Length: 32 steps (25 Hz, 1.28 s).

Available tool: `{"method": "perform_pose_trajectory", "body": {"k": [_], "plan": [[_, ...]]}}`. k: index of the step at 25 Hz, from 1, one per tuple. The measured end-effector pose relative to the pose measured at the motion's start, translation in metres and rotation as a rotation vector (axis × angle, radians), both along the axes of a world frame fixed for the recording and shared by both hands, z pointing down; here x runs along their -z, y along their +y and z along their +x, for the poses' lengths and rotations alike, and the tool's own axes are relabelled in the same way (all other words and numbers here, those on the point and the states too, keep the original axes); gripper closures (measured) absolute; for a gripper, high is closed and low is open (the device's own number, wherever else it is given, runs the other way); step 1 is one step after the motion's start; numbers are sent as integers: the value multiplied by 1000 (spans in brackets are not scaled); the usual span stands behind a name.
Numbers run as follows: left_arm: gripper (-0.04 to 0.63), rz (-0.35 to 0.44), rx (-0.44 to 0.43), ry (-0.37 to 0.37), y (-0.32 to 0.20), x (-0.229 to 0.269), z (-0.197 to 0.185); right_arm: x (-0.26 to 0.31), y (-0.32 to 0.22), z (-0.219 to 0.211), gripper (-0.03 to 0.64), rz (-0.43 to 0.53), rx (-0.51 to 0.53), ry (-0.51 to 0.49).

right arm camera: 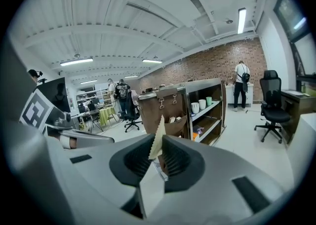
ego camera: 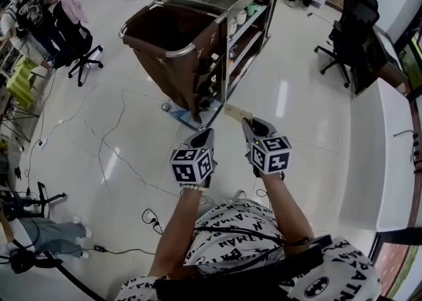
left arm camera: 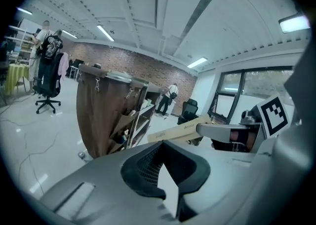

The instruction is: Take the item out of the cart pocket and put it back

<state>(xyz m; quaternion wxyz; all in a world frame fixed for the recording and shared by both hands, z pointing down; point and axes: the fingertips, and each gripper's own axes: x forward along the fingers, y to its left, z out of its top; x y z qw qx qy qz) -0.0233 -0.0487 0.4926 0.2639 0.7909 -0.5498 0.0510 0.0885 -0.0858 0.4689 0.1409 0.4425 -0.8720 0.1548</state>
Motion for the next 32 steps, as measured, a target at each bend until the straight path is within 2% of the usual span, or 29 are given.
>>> {"method": "perform_pose_trajectory", "body": {"k": [4,12,32], "plan": [[595,-20,-15,-24,0,-6,13,-2,4,15,558,-5,-27,-8],[595,-22,-55,12,3,-5,25,-2,9,28,558,-15,-68,-18],[595,-21,-77,49,-1,-9,3,-2,13,4,558,-16,-86,-2]]}}
